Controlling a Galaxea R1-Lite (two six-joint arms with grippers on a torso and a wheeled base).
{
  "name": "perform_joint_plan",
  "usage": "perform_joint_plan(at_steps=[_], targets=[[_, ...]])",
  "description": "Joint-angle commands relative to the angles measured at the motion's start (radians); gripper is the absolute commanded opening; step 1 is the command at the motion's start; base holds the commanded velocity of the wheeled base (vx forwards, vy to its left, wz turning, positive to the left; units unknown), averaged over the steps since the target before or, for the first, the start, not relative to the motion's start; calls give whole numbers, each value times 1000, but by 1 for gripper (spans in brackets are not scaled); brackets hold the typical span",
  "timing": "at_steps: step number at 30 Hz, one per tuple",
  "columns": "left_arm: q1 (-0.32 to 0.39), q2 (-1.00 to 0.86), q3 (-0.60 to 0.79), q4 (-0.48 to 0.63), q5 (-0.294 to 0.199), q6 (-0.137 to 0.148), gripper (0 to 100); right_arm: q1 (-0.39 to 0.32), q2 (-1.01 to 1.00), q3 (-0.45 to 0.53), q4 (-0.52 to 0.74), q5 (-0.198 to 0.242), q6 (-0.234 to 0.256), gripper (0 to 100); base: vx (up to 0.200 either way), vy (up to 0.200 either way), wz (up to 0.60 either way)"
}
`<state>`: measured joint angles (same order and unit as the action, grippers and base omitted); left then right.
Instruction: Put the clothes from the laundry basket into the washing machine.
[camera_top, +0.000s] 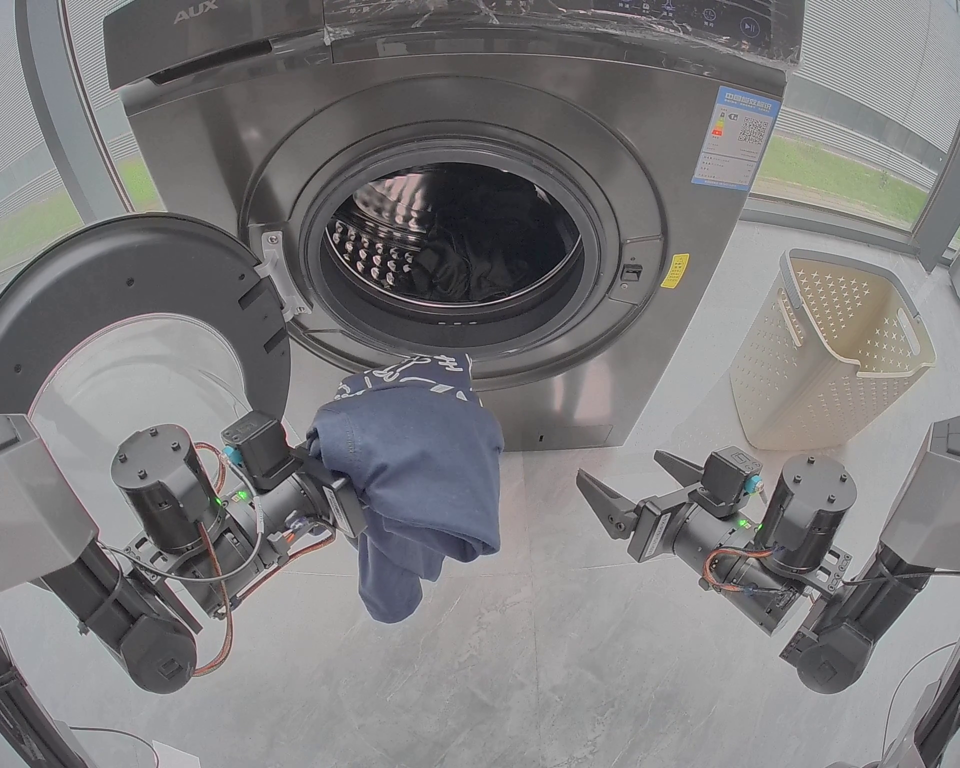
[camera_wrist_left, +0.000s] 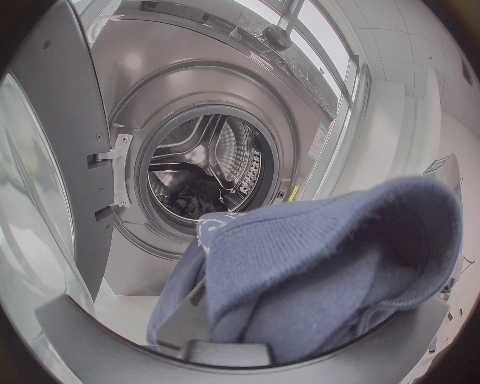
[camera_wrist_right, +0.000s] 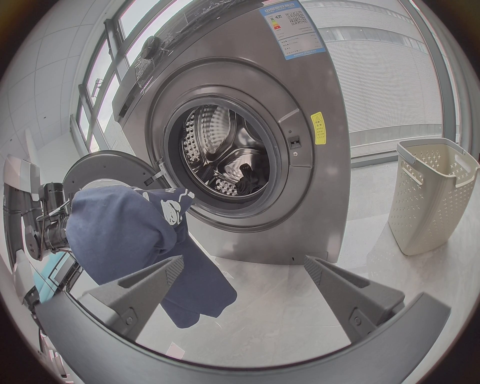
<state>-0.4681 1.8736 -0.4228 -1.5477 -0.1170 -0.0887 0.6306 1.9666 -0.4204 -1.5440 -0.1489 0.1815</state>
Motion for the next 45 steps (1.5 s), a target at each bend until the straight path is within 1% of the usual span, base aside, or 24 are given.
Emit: perform_joint_plan(at_steps=[1,5,10,14,20,29,36,42,45], targets=[[0,9,2,0,2,6,0,0,3,0,-1,0,1,100,200,0,0],[-3,9,4,0,2,9,0,1,3,5,-1,0,1,100,200,0,0],[-3,13,6,0,2,7,0,0,3,8,-1,0,3,100,0,0,0],[2,25,6,0,2,12,0,0,3,9,1,2,3,100,0,0,0],[2,30,4,0,2,14,0,0,2,9,-1,2,3,100,200,0,0],[3,30,1,0,2,14,0,4,-2,11,1,0,3,100,0,0,0],[3,32,1,0,2,14,0,9,-2,14,1,0,3,100,200,0,0],[-4,32,1,0,2,14,0,20,-2,71,1,6,-2,100,200,0,0],[-7,32,2,0,4,14,0,40,2,106,2,8,-4,100,0,0,0]])
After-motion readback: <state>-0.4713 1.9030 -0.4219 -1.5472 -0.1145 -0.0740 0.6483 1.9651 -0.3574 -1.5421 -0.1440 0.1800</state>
